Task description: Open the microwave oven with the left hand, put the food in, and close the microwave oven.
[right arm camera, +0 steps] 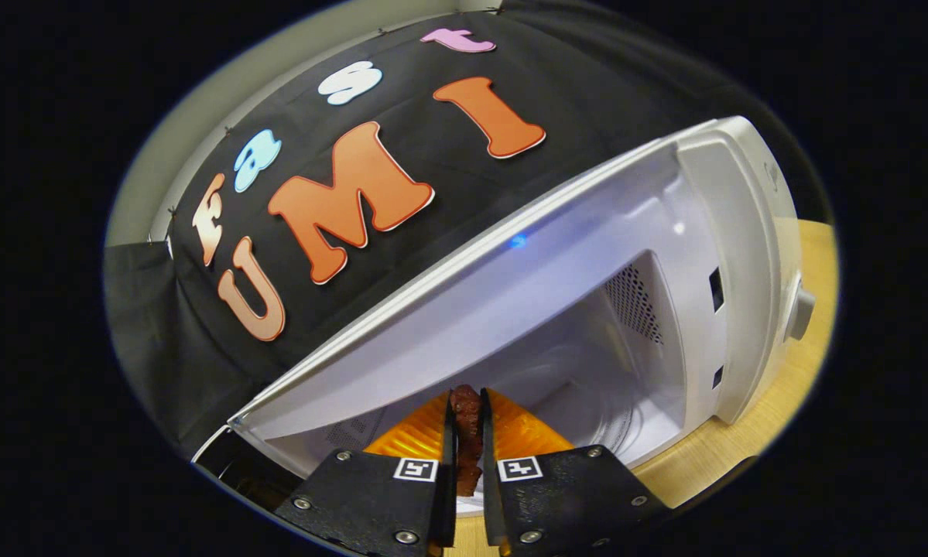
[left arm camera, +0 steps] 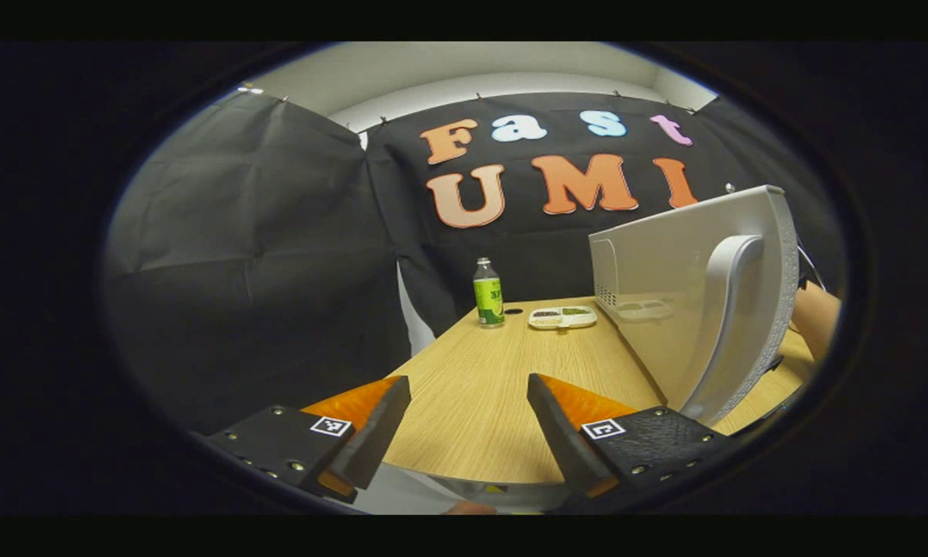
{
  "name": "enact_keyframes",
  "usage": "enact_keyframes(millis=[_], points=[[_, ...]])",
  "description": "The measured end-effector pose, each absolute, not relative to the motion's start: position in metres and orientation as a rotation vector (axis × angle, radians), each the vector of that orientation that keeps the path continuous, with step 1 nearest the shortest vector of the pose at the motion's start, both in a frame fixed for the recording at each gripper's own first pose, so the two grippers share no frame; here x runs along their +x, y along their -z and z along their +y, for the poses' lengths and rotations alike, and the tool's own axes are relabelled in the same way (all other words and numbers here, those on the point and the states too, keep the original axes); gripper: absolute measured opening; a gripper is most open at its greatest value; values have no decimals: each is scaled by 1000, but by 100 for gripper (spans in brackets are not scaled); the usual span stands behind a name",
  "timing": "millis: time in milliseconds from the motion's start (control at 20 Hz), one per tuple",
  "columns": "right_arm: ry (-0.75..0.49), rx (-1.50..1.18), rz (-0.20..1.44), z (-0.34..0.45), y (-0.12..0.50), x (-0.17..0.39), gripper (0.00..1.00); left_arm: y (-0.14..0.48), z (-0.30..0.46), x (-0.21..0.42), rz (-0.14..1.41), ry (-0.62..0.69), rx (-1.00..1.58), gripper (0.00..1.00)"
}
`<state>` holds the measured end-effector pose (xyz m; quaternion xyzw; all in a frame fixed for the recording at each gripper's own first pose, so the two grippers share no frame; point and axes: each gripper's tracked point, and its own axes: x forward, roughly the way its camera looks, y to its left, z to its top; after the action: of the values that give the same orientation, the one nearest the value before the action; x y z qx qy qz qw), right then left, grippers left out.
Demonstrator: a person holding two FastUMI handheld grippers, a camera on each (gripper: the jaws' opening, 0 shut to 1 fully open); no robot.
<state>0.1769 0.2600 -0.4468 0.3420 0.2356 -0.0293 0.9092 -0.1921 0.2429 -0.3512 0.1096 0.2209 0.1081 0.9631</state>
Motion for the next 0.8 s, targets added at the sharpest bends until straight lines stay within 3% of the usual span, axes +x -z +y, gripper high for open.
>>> enact_keyframes(millis=[500, 800], points=[[231, 843, 390, 245, 484, 201, 14, 346, 246, -193, 466, -225, 253, 92], [303, 847, 417, 241, 512, 204, 19, 344, 243, -198, 472, -219, 266, 94]])
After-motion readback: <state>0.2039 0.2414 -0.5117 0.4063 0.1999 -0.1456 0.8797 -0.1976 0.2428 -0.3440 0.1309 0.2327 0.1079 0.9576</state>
